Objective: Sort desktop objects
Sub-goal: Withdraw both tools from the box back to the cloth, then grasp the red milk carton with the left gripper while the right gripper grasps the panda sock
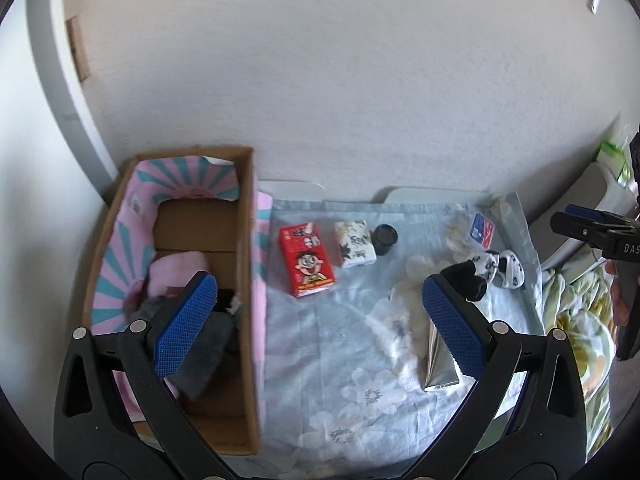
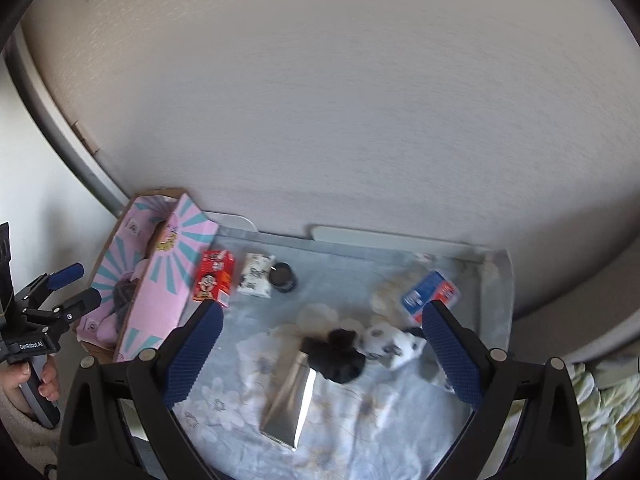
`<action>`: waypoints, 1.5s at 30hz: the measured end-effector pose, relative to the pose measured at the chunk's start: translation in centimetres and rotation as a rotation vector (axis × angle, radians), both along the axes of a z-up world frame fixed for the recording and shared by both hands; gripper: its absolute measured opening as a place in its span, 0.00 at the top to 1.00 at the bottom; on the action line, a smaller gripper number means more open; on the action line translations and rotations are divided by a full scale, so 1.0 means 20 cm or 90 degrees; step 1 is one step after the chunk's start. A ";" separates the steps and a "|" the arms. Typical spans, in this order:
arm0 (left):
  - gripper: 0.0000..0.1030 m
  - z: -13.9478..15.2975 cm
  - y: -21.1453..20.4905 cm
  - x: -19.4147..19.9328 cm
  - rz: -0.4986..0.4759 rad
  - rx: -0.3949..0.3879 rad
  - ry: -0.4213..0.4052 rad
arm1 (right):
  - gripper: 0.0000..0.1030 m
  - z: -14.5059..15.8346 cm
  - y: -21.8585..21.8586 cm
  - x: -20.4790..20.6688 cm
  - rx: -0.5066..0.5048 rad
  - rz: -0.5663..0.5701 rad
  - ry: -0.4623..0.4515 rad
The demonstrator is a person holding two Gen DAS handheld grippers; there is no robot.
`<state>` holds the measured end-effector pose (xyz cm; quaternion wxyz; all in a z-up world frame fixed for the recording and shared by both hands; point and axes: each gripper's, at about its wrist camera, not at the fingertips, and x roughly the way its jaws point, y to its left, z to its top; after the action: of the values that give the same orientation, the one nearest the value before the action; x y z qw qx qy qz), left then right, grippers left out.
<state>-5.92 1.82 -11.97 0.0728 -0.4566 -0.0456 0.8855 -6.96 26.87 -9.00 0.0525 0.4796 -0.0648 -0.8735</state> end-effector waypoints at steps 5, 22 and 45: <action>0.01 -0.10 0.10 -0.01 0.020 -0.015 -0.006 | 0.03 -0.11 0.11 0.05 0.023 -0.017 -0.028; 0.02 -0.57 0.43 -0.19 0.124 -0.190 0.075 | 0.04 -0.53 0.22 0.07 0.009 0.023 -0.043; 0.07 -0.84 0.30 -0.46 0.214 -0.158 0.041 | 0.29 -0.81 0.28 -0.11 -0.031 0.013 -0.053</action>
<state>-15.03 7.87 -28.75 -0.1315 -0.4195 -0.0090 0.8981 -9.09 32.53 -25.21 0.0706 0.5149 -0.0831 -0.8503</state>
